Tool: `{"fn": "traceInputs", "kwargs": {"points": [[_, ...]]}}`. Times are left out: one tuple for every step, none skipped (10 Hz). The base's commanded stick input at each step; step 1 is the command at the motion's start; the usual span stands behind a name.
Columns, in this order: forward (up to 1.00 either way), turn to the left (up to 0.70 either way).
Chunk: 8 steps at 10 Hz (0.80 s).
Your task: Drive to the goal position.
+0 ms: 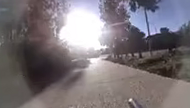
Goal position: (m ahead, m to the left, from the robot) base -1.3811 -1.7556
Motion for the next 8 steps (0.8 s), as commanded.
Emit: {"fn": "traceInputs", "kwargs": {"points": [[0.95, 0.24], [0.95, 0.00], [0.96, 0.00], [0.95, 0.00], [0.42, 0.00], [0.12, 0.00], [0.00, 0.00], [0.00, -0.04]]}}
